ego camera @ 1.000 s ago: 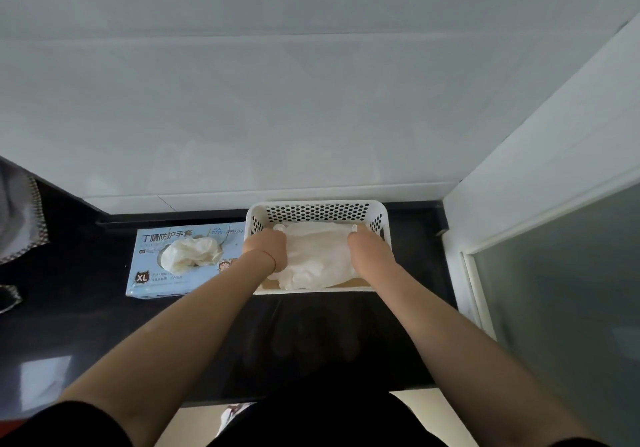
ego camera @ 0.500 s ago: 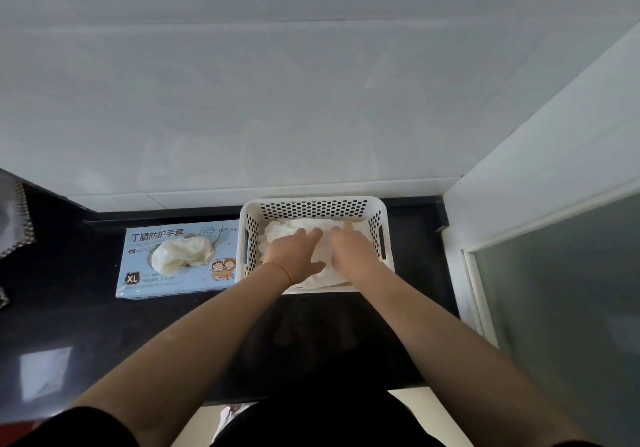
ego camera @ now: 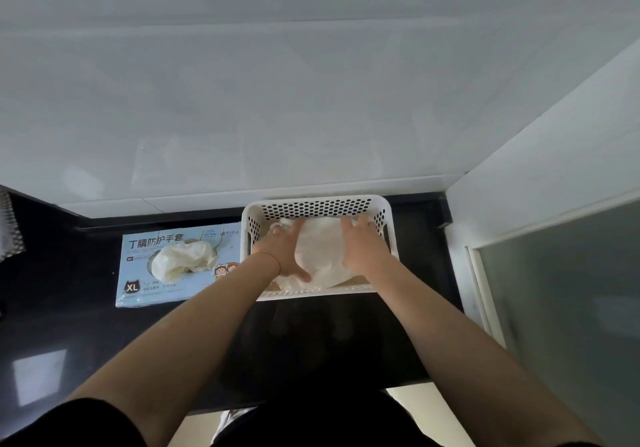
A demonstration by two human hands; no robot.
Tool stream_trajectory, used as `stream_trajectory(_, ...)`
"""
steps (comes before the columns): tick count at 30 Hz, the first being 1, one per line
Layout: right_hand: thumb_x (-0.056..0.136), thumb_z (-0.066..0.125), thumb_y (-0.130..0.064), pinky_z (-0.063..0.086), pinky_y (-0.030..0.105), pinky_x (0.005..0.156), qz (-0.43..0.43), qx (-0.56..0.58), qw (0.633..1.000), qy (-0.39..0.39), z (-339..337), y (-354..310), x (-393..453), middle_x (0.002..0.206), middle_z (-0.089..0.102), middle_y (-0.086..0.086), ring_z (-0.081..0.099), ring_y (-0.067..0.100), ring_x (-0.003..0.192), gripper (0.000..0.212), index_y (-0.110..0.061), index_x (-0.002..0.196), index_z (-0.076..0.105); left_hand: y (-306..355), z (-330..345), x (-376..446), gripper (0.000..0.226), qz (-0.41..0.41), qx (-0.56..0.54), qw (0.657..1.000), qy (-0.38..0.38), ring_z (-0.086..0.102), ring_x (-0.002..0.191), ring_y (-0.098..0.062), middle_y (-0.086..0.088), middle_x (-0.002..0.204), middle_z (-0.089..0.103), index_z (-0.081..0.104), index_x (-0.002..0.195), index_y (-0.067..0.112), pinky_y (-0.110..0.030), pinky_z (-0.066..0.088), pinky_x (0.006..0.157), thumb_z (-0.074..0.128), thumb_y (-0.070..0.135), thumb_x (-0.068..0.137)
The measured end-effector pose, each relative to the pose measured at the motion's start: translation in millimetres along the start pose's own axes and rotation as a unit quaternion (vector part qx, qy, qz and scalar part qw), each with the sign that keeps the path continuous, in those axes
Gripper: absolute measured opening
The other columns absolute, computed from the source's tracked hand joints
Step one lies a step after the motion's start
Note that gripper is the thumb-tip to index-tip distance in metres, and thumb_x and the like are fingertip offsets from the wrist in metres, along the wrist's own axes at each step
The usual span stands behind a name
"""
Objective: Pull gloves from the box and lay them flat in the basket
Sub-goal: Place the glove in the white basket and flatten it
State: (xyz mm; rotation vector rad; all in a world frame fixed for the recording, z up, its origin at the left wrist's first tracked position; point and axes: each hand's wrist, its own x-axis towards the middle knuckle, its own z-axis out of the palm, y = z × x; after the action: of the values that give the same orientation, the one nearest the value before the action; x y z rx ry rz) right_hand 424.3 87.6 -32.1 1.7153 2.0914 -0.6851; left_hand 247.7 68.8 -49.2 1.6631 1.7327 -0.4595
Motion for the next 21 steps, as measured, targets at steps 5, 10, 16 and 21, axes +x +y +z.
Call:
stream_trajectory(5,0.094,0.053,-0.009,0.045,0.033,0.069,-0.062,0.081,0.986,0.133,-28,-47,-7,0.110,0.055,0.006,0.058,0.024,0.091,0.015,-0.012,0.108,0.057,-13,-26,-26,0.050,0.021,-0.116,0.977,0.176,0.059,0.081,-0.018,-0.004,0.105,0.065,0.044,0.137,0.030,-0.029,0.042,0.061,0.055,0.045,0.091)
stream_trajectory(10,0.091,0.058,-0.018,0.041,0.032,0.060,-0.125,0.196,0.963,0.139,-28,-128,-18,0.078,0.058,-0.002,0.054,0.017,0.071,0.008,-0.015,0.083,0.057,-72,-47,-63,0.018,-0.015,-0.199,0.920,0.338,0.059,0.088,-0.024,-0.001,0.093,0.064,0.066,0.101,0.018,-0.032,0.046,0.069,0.054,0.026,0.091)
stream_trajectory(16,0.089,0.063,-0.026,0.048,0.035,0.079,-0.163,0.189,0.963,0.100,3,-201,-16,0.101,0.061,0.000,0.057,0.018,0.094,0.021,-0.017,0.108,0.063,-172,-41,-87,0.082,-0.023,-0.121,0.968,0.221,0.024,0.142,-0.024,0.000,0.152,0.033,0.034,0.147,0.025,-0.045,0.024,0.114,0.067,0.055,0.078)
stream_trajectory(21,0.090,0.063,-0.031,0.040,0.031,0.075,-0.163,0.096,0.979,0.073,21,-235,-13,0.107,0.055,0.001,0.054,0.021,0.099,0.033,-0.021,0.121,0.062,-211,-19,-97,0.113,-0.004,-0.058,0.989,0.134,0.010,0.148,-0.022,0.007,0.161,0.014,0.011,0.154,0.032,-0.053,0.023,0.115,0.076,0.060,0.066)
